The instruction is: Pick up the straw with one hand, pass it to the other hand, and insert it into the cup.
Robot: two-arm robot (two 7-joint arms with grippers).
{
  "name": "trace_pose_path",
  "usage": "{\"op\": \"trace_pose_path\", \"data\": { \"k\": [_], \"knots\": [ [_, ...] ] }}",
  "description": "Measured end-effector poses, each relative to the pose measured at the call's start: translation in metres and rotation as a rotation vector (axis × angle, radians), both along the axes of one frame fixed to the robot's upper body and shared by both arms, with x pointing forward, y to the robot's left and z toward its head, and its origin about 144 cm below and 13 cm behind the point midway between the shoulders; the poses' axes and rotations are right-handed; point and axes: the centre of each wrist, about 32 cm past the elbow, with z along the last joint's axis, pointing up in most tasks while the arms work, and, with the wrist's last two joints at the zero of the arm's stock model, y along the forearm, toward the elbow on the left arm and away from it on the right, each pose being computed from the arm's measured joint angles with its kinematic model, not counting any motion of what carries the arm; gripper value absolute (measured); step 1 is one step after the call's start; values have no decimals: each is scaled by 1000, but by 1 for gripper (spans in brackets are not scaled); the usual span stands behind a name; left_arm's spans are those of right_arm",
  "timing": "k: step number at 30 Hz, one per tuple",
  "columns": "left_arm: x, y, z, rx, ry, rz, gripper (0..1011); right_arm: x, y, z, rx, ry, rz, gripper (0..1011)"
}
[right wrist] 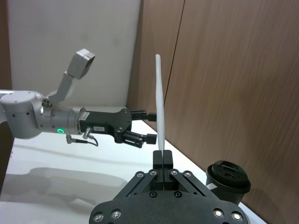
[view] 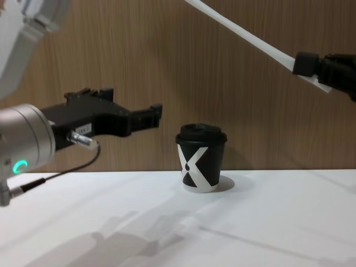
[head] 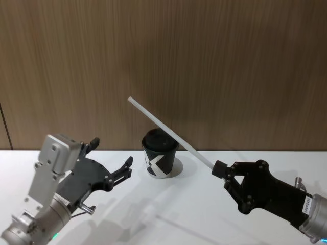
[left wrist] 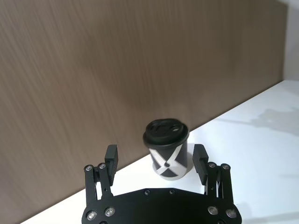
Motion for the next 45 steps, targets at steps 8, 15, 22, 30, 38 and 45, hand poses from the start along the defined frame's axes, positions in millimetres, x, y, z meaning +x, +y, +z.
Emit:
{"op": "trace_pose_path", "data": {
  "k": [8,15,22,30,38,45],
  "knots": [
    [-3,16,18,-57,2,-99,1003,1,1,1,1,-2,4,6],
    [-4,29,33,-119,12,-196,1003,1,1,1,2,-4,5,6],
    [-3,41,45,-202,36,-296,1003,1,1,1,3,-4,6,7],
    [1,50,55,-307,66,-406,1003,1,2,1,3,-4,7,7],
    [7,54,60,-433,117,-504,1002,2,2,1,3,-5,7,6],
    [11,53,61,-508,155,-554,1003,2,2,1,3,-5,7,7]
  ]
}}
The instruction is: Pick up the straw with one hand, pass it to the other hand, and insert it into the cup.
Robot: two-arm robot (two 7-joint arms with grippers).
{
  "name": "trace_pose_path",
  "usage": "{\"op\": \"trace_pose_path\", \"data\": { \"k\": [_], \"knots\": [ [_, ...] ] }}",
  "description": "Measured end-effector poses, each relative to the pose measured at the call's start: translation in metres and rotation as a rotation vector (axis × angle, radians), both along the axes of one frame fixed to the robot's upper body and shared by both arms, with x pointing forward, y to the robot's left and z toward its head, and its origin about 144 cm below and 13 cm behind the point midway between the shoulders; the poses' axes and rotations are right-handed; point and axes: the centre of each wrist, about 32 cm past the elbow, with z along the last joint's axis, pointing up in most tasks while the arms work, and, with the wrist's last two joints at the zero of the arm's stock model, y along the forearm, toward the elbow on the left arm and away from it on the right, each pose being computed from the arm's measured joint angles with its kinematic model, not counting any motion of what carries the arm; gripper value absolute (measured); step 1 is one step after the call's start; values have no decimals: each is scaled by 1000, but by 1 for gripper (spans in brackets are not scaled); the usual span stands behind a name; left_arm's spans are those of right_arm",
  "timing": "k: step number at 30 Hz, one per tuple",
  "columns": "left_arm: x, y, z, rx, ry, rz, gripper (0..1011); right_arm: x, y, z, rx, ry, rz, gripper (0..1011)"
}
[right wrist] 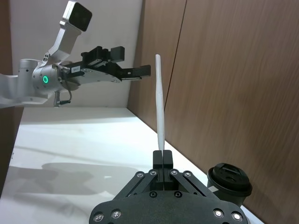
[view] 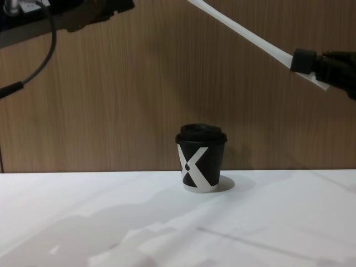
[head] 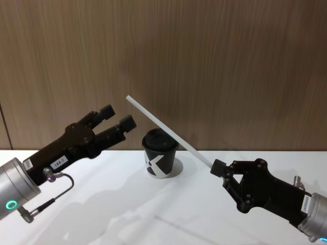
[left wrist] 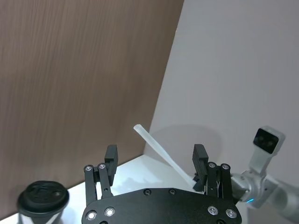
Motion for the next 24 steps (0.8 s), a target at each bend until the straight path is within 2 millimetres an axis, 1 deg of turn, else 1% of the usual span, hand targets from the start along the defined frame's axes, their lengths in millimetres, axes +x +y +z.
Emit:
{"op": "trace_pose_path", "data": {
  "k": [9,24],
  "knots": [
    [4,-6,-3,-57,61,-28,1003,0,0,0,0,0,0,6],
    [15,-27,-8,-110,130,-25,1003,0,0,0,0,0,0,7]
  ]
}}
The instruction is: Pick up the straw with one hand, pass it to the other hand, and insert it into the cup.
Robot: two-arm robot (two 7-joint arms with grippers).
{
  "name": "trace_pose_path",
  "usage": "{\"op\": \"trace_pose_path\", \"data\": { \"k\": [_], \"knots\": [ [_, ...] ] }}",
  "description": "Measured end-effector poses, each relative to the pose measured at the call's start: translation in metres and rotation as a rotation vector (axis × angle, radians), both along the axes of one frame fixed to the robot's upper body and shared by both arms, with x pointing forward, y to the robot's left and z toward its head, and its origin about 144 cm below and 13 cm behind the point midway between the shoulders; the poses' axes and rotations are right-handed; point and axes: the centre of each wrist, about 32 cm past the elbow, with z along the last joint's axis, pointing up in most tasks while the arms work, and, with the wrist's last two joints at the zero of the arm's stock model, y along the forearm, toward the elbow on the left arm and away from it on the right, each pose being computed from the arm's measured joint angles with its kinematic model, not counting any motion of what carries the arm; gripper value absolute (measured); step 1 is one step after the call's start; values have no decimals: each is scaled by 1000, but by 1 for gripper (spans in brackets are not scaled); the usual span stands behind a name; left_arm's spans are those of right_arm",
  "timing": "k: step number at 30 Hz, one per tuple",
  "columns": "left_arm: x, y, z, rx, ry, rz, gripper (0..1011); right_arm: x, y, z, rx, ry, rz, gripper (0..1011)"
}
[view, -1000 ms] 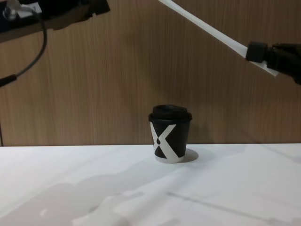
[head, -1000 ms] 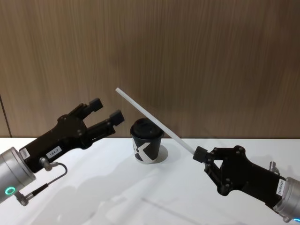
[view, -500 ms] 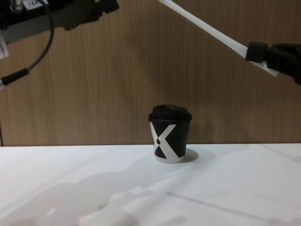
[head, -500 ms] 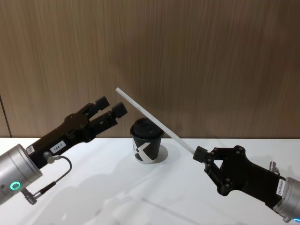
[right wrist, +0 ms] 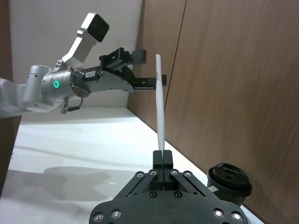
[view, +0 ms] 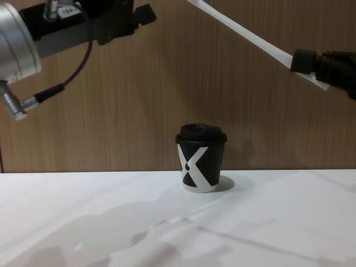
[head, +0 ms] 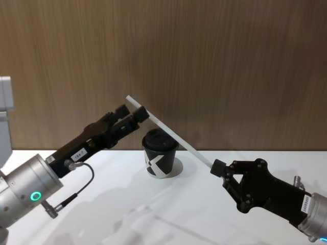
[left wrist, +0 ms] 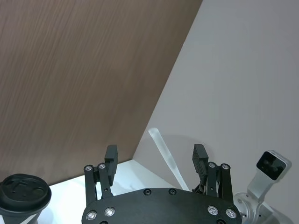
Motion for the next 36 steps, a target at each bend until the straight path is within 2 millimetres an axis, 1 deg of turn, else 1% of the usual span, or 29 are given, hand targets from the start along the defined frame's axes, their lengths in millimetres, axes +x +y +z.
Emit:
{"op": "trace_pose_path", "data": {
  "k": [11,27,28,30,32,34,36],
  "knots": [
    [8,-12,-2,-17,11,-3,1003,0,0,0,0,0,0,6],
    [11,-18,-3,-27,14,-5,1000,0,0,0,0,0,0,7],
    [12,-18,-3,-27,14,-5,969,0,0,0,0,0,0,7],
    [12,-18,-3,-28,14,-5,945,0,0,0,0,0,0,6],
    [12,-18,-3,-28,14,-5,888,0,0,0,0,0,0,7],
    [12,-19,-3,-29,15,-5,863,0,0,0,0,0,0,7],
    [12,-19,-3,-29,15,-5,784,0,0,0,0,0,0,6]
  ]
}}
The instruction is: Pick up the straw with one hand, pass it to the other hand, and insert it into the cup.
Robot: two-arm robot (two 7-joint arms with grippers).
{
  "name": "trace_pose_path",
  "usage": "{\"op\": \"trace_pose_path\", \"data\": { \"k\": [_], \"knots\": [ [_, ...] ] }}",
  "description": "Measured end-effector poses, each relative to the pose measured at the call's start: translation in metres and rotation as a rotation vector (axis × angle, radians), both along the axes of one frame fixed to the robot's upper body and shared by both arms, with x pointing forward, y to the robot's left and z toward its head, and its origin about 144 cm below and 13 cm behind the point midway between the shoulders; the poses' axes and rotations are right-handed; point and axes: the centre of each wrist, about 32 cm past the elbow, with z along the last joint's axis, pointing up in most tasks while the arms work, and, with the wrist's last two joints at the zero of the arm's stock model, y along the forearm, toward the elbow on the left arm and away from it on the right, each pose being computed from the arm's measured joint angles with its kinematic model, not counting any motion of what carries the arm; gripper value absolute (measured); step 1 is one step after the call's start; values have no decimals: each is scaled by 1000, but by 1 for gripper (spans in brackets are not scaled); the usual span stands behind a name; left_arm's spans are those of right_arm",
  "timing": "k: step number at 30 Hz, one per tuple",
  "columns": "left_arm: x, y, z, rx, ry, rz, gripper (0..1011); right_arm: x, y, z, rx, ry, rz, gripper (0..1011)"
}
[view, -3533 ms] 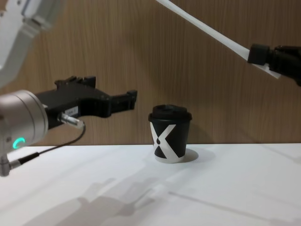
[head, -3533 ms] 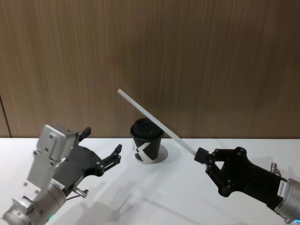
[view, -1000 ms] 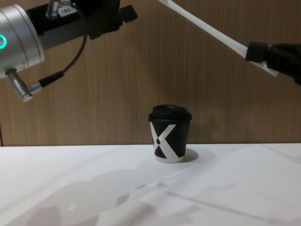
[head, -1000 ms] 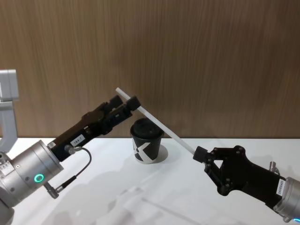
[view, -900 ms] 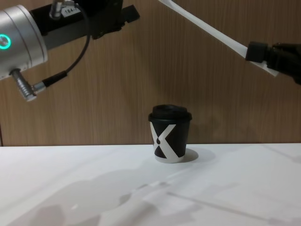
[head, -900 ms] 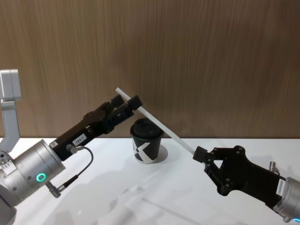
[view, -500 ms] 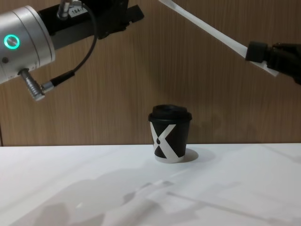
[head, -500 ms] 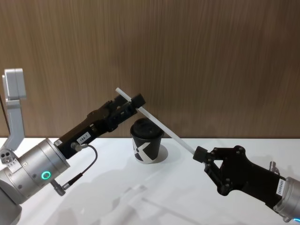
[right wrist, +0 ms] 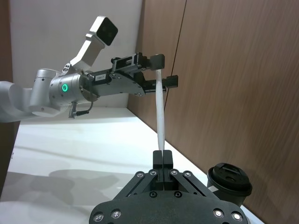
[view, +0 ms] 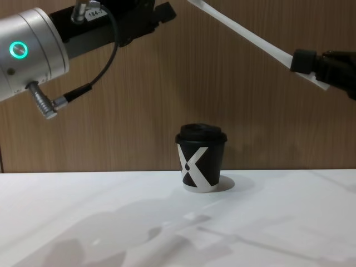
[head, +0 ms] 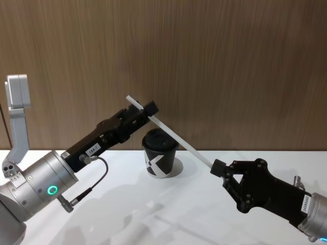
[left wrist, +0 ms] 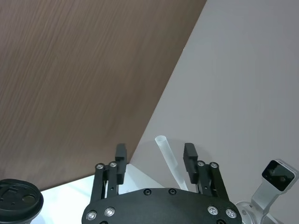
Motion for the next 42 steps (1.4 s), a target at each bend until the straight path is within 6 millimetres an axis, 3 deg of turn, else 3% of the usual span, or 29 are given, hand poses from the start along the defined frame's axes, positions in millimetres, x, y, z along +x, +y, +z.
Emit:
{"op": "trace_pose_path", "data": {
  "k": [18,42],
  "knots": [
    [0,-1,0,-1,0,0,205,0,0,0,0,0,0,6],
    [1,-1,0,-1,0,-1,39,0,0,0,0,0,0,7]
  ]
}}
